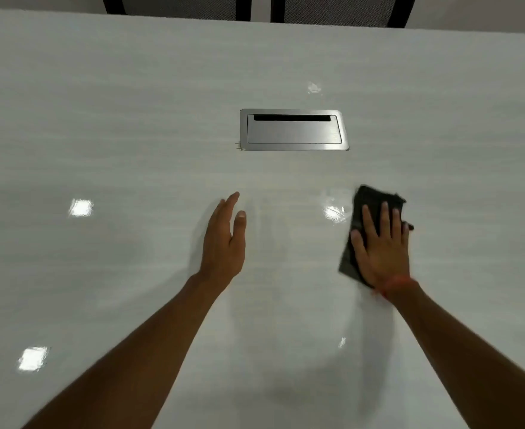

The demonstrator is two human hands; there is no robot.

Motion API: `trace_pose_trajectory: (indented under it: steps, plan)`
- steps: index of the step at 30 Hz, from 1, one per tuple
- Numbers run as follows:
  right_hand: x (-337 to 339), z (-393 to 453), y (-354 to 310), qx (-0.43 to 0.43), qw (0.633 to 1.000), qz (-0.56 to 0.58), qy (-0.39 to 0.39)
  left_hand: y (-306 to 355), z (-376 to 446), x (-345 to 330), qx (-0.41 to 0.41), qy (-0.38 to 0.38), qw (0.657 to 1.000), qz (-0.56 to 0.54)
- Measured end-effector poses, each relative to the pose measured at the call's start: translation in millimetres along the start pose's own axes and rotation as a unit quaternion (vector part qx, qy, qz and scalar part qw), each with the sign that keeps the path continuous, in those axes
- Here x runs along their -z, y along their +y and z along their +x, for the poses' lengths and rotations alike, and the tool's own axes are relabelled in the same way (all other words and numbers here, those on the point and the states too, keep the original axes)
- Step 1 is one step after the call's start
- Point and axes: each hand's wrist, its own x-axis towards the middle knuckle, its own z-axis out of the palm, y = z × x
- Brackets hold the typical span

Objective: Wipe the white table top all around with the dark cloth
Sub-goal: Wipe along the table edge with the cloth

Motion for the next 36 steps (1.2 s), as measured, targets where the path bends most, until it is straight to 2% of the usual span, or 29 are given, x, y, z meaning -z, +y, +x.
trace_pose_trajectory:
  steps: [2,4,6,9,12,14,16,19,22,23,25,27,29,31,33,35,36]
  plan:
    - [1.3,56.5,-35.1,-0.016,1.0,0.007,0.021,-2.3,19.1,-4.8,0.004,0.018,1.0,-0.001]
    - [-5.4,101.6,-89.1,0.018,0.999,0.008,0.026,-3.0,34.5,-9.1,0.009,0.04,0.999,-0.004]
    - [-18.5,115.0,-146.7,0.105,0.994,0.014,0.035,-1.3,44.0,-9.6,0.002,0.055,0.998,-0.003]
    - [-34.3,70.6,-196.6,0.271,0.962,0.019,0.017,-2.6,47.3,-0.1,-0.017,0.065,0.998,0.014]
    - [-35.8,11.8,-167.1,0.359,0.933,0.012,-0.012,-5.4,45.9,12.6,-0.017,0.076,0.997,0.031]
    - [-32.8,-4.2,-116.8,0.342,0.94,0.006,-0.006,-4.8,44.5,16.3,-0.015,0.081,0.996,0.026]
    - [-24.7,-1.2,-60.3,0.267,0.964,-0.001,0.012,-4.5,43.0,15.0,-0.006,0.073,0.997,0.026]
    - [-2.4,33.1,0.6,0.11,0.994,-0.014,0.02,-4.2,40.1,7.9,0.002,0.052,0.998,0.02]
    - [7.1,85.7,-14.9,0.012,1.0,-0.001,0.025,-5.4,33.4,-2.3,0.004,0.045,0.999,0.002]
    - [4.4,96.3,-35.2,0.017,1.0,-0.001,0.025,-4.5,29.0,-5.7,0.005,0.043,0.999,-0.004]
    - [-11.3,93.2,-82.3,0.087,0.995,0.002,0.044,-2.4,18.4,-11.6,0.007,0.035,0.999,-0.011]
    - [-32.0,50.0,-123.3,0.205,0.977,0.01,0.058,0.3,4.6,-13.1,0.0,0.029,1.0,-0.005]
    - [-43.9,-21.3,-139.6,0.301,0.953,0.025,0.03,1.7,-11.4,-8.8,-0.012,0.03,0.999,0.004]
    - [-43.0,-96.3,-120.4,0.362,0.932,0.013,-0.012,1.3,-30.7,-2.0,-0.021,0.029,0.999,0.009]
    - [-36.6,-154.3,-69.9,0.391,0.919,-0.014,-0.042,0.5,-51.5,3.7,-0.013,0.022,1.0,0.004]
    - [-29.3,-184.9,-3.9,0.361,0.931,-0.035,-0.05,-1.9,-73.6,6.1,-0.002,0.017,1.0,-0.003]
    - [-23.6,-190.4,27.8,0.314,0.947,-0.041,-0.051,-3.0,-84.8,6.4,0.002,0.011,1.0,-0.006]
